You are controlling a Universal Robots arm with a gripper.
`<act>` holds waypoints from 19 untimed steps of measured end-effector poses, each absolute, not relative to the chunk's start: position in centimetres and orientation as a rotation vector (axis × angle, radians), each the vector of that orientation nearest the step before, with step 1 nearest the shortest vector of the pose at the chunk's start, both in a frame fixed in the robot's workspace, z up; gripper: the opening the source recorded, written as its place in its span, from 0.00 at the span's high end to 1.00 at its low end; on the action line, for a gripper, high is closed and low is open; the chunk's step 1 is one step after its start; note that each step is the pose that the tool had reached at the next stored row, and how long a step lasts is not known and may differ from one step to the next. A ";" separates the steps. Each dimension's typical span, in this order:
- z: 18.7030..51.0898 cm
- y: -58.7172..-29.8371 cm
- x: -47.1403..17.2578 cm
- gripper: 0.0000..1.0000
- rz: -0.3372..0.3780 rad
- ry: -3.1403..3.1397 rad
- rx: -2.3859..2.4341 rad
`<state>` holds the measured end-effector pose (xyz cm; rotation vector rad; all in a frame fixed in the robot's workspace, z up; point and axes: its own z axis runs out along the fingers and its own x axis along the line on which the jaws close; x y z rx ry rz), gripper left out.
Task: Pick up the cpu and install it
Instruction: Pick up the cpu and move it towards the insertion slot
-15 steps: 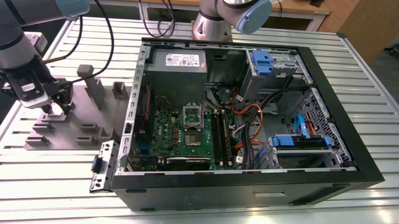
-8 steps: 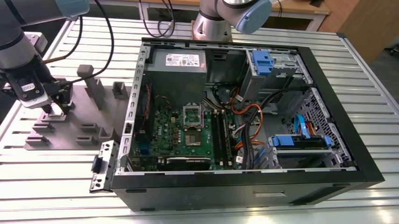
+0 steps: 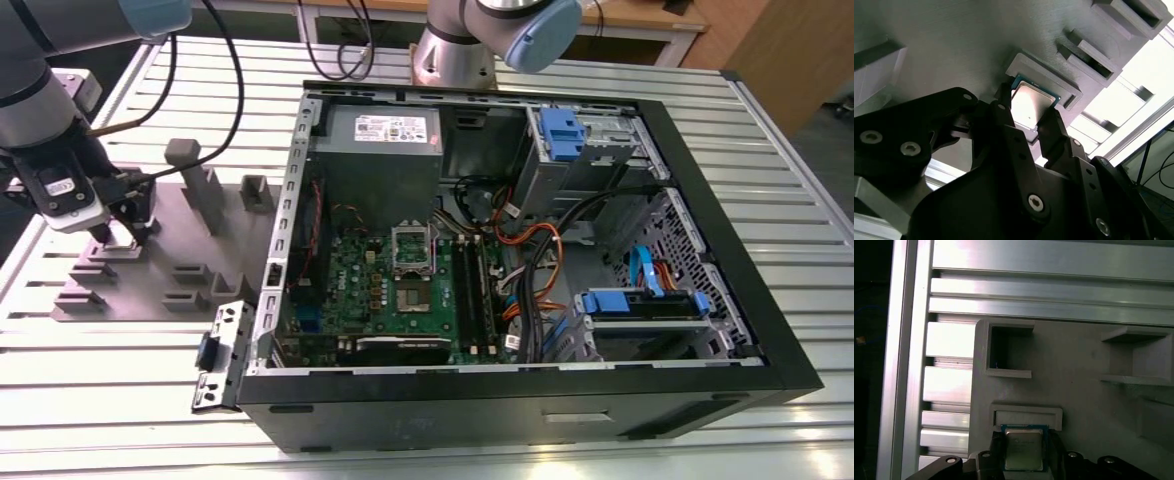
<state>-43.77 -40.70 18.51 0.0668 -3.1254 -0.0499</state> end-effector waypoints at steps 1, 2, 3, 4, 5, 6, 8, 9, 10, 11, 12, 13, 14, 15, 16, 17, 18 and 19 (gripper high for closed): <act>18.5 -40.7 -43.8 0.54 -0.050 -3.125 0.067; 18.5 -40.7 -43.8 0.54 -0.050 -3.125 0.067; 18.5 -40.7 -43.8 0.54 -0.050 -3.125 0.067; 18.5 -40.7 -43.8 0.54 -0.050 -3.125 0.067; 18.5 -40.7 -43.8 0.54 -0.050 -3.125 0.067; 18.5 -40.7 -43.8 0.54 -0.050 -3.126 0.067; 18.6 -40.7 -43.8 0.54 -0.050 -3.126 0.067; 18.7 -40.7 -43.8 0.54 -0.050 -3.125 0.067; 18.8 -40.7 -43.8 0.54 -0.050 -3.126 0.067; 18.9 -40.7 -43.8 0.54 -0.050 -3.125 0.067; 19.0 -40.7 -43.8 0.54 -0.050 -3.125 0.067; 19.0 -40.7 -43.8 0.54 -0.050 -3.125 0.067; 19.1 -40.7 -43.8 0.54 -0.050 -3.125 0.067; 19.1 -40.7 -43.8 0.54 -0.050 -3.125 0.067; 19.2 -40.7 -43.8 0.54 -0.050 -3.125 0.067; 19.2 -40.7 -43.8 0.54 -0.050 -3.125 0.067; 19.3 -40.7 -43.8 0.54 -0.050 -3.125 0.067; 19.4 -40.7 -43.8 0.55 -0.050 -3.125 0.067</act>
